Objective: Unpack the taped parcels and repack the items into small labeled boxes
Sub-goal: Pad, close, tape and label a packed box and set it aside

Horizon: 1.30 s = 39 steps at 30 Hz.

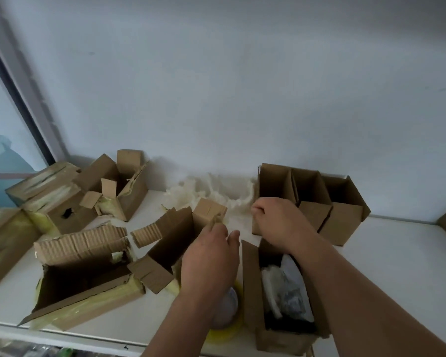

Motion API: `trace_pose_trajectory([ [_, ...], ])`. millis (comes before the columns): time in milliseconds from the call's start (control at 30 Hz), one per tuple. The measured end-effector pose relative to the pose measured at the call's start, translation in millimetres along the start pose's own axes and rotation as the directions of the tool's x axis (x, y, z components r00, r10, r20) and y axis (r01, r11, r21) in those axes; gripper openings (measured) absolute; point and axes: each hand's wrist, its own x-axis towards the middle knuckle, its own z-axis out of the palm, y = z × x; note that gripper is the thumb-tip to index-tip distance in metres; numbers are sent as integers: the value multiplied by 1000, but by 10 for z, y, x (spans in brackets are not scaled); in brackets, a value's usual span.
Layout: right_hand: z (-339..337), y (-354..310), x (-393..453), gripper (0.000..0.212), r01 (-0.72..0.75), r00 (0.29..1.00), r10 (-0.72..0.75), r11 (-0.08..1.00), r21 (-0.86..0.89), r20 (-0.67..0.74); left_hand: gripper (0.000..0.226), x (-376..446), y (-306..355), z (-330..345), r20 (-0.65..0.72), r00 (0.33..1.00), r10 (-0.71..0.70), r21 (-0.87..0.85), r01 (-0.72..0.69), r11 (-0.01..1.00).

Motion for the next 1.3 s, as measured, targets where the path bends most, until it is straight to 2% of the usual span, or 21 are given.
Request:
trace_pose_trajectory([
  [100, 119, -109, 301, 24, -12, 996, 2, 994, 105, 91, 27, 217, -221, -31, -28, 998, -56, 15, 57, 998],
  [200, 260, -175, 523, 25, -68, 978, 32, 984, 166, 207, 28, 388, -437, -4, 19, 991, -133, 106, 130, 986],
  [300, 380, -219, 670, 23, -76, 947, 50, 995, 69, 319, 35, 492, -550, 26, 71, 983, -166, 198, 149, 969],
  [467, 589, -264, 836, 39, -57, 880, 126, 985, -161, 459, 40, 586, -613, 68, 61, 986, -158, 215, 142, 966],
  [567, 706, -277, 921, 42, -58, 866, 152, 977, -207, 476, 39, 603, -623, 98, 67, 987, -146, 197, 130, 972],
  [800, 934, -255, 986, 66, -113, 834, 238, 957, -269, 498, 35, 650, -616, 132, 40, 981, -188, 103, 183, 978],
  [1033, 908, -147, 986, 75, -190, 862, 263, 960, -204, 433, 35, 657, -673, 78, 38, 975, -221, 75, 218, 973],
  [1100, 889, -162, 962, 69, -182, 861, 232, 971, -153, 453, 35, 652, -674, 61, 43, 972, -232, 58, 230, 972],
  [1200, 932, -216, 940, 46, -105, 861, 200, 969, -223, 467, 34, 629, -682, 48, 49, 968, -246, 46, 244, 969],
  [1300, 977, -262, 925, 45, -75, 842, 219, 952, -295, 492, 33, 611, -703, 49, 53, 967, -249, 39, 247, 968],
])
